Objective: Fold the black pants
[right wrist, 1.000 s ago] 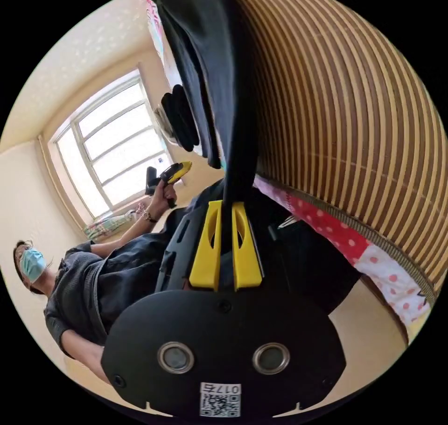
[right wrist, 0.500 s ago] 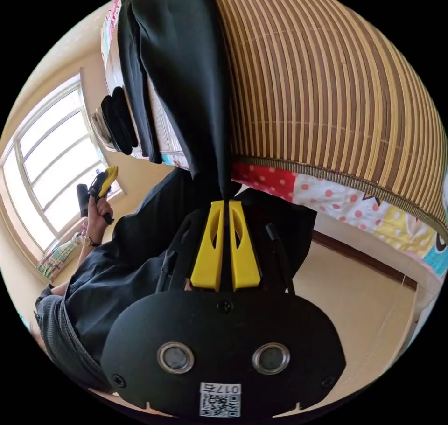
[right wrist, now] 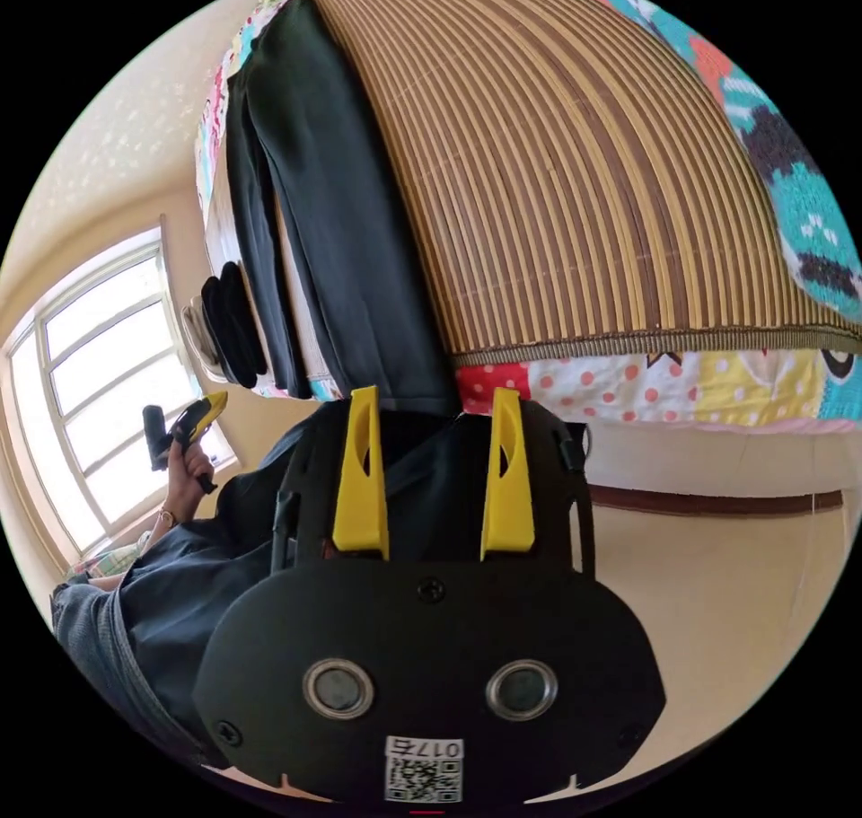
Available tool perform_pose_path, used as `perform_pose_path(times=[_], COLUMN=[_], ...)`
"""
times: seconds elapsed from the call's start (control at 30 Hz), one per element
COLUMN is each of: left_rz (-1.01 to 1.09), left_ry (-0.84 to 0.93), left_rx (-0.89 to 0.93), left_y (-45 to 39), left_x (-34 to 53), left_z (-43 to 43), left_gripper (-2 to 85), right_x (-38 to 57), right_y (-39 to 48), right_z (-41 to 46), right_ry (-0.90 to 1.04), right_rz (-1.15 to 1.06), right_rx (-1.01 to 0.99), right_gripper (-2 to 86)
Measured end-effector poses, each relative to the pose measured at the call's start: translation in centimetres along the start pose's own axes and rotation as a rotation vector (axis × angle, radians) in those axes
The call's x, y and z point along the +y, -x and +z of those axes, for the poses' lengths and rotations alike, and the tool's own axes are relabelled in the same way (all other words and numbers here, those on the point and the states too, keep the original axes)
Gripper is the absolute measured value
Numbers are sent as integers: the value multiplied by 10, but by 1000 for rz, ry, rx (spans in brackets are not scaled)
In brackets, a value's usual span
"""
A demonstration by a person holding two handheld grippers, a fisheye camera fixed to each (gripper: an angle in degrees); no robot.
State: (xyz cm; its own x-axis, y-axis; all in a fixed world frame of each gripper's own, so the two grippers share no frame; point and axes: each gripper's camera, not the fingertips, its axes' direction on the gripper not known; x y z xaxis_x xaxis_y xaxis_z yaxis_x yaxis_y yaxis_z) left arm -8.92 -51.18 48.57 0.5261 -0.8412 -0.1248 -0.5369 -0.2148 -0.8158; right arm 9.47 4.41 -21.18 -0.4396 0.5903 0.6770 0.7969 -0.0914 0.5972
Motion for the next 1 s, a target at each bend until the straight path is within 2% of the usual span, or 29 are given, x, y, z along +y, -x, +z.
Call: perform_pose_path(times=[0.1,0.2,0.4,0.57,0.7,0.8,0.9,1.0], left_rz=[34,79,169,440,660,680,648,625], left_ry=[65,102,142,200,213,265,328,388], left_rx=[-20,-31,19,-49,103,179,208,99], left_y=[15,30,50,13,-44,-81,-111,-135], left_x=[-10,-16,-24,-25,-27,-38,-49,-50], left_z=[2,1,-12,-18,-16,2,29,59], left_gripper=[47,46,46,54,107,166,184,149], right_x=[-3,7,64,126,145,148,147,145], right_y=[-3,2,60,154,217,255,287,311], right_z=[20,31,21,7,11,20,28,30], right_ry=[52,47,-143,-271,-270,-217,-124,-29], right_rz=[32,95,68,-132,-314,-432,-560,-679], right_rx=[-19,43,178,196,235,205,194,176], right_gripper=[116,57,31,26,25,24,24,24])
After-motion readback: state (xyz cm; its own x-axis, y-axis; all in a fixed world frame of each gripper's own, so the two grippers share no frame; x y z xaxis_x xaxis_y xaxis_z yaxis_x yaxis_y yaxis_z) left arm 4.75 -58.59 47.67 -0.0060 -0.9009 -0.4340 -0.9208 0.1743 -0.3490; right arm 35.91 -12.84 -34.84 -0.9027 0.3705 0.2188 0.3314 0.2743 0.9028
